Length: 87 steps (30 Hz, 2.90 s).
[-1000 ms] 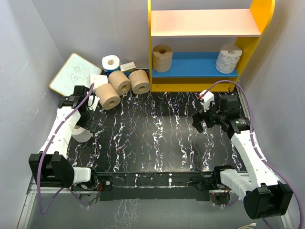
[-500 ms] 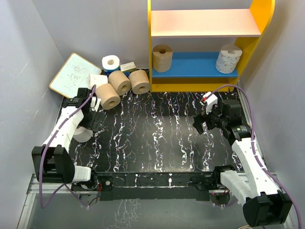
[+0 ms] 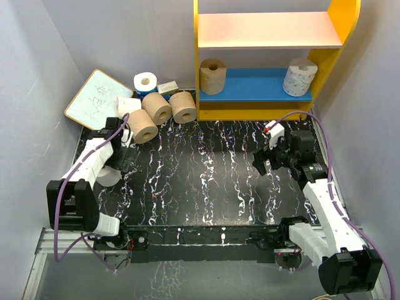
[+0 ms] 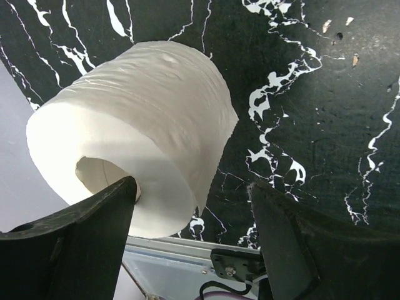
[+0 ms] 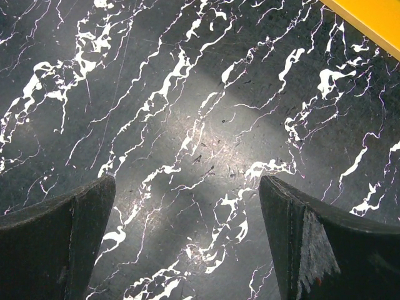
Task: Place and organize the paper towels onto the shelf
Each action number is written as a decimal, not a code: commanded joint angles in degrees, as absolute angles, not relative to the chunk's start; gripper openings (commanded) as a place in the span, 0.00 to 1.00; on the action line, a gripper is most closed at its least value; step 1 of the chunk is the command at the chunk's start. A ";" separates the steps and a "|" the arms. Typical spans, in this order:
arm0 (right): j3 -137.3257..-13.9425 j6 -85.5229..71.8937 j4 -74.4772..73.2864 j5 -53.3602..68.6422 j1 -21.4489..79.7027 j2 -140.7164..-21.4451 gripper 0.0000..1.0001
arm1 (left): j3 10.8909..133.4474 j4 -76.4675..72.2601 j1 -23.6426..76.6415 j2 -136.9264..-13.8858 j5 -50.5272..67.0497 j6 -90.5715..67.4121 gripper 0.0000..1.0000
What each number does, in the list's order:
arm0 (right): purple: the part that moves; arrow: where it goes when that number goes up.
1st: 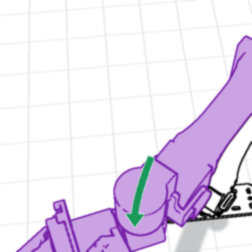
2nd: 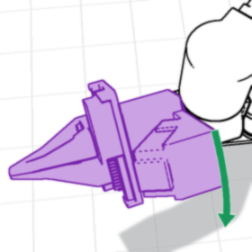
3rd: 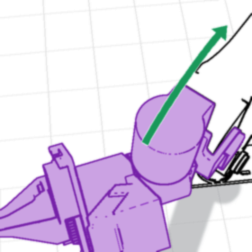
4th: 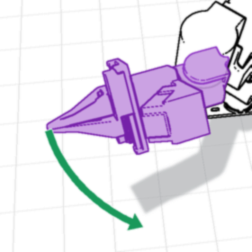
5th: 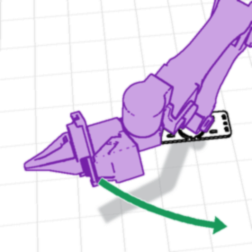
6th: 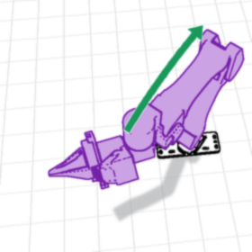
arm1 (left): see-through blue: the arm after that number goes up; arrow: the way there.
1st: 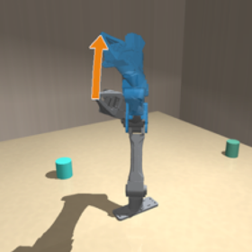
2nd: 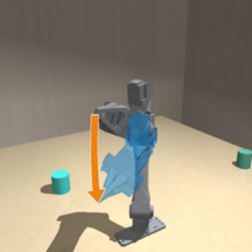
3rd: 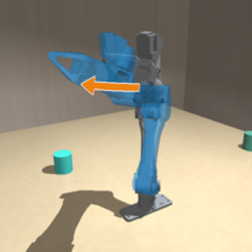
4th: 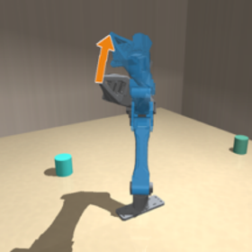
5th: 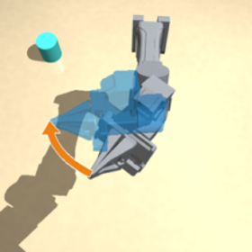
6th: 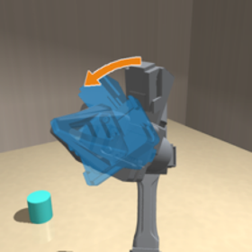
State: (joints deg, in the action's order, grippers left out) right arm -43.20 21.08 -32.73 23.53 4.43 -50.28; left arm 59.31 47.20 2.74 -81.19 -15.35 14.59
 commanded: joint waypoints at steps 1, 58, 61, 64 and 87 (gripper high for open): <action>-43.07 21.22 -29.41 23.64 4.15 -50.47 0.98 | 57.53 45.98 2.57 -80.80 -18.03 15.09 0.71; -45.27 20.25 -30.15 20.44 -15.61 -50.34 0.98 | 143.52 53.20 48.63 -128.69 -12.48 60.05 0.00; -45.26 20.38 -30.13 20.58 -15.73 -50.55 0.98 | 147.03 47.95 48.90 -130.69 -12.98 62.10 0.00; -45.21 20.47 -30.11 20.79 -15.73 -50.91 0.98 | 149.47 43.33 49.08 -133.05 -14.57 65.12 0.00; -45.11 20.63 -30.45 21.87 -15.82 -51.05 0.98 | 152.05 22.93 48.61 -141.25 -18.50 78.15 0.00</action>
